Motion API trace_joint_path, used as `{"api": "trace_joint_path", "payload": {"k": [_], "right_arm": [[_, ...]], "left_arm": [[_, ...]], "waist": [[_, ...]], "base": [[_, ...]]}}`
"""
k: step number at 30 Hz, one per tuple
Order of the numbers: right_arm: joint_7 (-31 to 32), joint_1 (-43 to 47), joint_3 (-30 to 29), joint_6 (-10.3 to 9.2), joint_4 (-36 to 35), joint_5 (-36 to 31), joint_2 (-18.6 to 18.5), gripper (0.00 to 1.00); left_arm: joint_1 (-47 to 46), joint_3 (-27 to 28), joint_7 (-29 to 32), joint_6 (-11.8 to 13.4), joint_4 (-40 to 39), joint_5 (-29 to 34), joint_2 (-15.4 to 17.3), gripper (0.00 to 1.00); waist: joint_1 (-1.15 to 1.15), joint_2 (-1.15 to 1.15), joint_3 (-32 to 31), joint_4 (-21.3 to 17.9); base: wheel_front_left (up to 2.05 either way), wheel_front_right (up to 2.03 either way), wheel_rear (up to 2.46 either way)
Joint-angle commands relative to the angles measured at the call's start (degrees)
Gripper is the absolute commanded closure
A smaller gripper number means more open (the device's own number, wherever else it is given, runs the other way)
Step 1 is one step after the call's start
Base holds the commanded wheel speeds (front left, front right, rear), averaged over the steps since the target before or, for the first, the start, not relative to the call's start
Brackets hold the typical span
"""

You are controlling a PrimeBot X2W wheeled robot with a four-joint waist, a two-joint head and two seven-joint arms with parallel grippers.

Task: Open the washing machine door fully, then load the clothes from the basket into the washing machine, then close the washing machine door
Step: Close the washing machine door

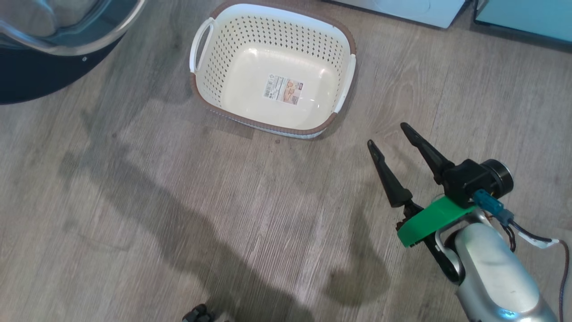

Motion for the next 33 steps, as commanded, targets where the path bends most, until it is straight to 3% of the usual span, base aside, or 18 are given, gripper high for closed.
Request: {"api": "trace_joint_path", "payload": {"k": [1,21,33], "right_arm": [[-0.3,-0.5,1.5,0.00,-1.3,0.4,0.3,0.00],[-0.4,0.6,0.9,0.00,1.2,1.4,4.1,0.00],[-0.4,2.9,-0.5,0.00,0.9,1.9,5.8,0.00]], "left_arm": [[0.5,-1.4,2.6,-0.5,-1.5,-0.7,1.6,1.00],[15.1,-10.0,32.0,-0.6,-20.9,-13.7,-8.1,1.00],[27.6,-13.2,41.0,-0.6,-33.8,-22.9,-16.4,1.00]], "waist": [[0.00,0.00,-0.5,0.0],[0.00,0.00,-9.8,-2.3],[0.00,0.00,-14.0,-5.5]], "base": [[0.00,0.00,0.00],[0.00,0.00,0.00],[0.00,0.00,0.00]]}}
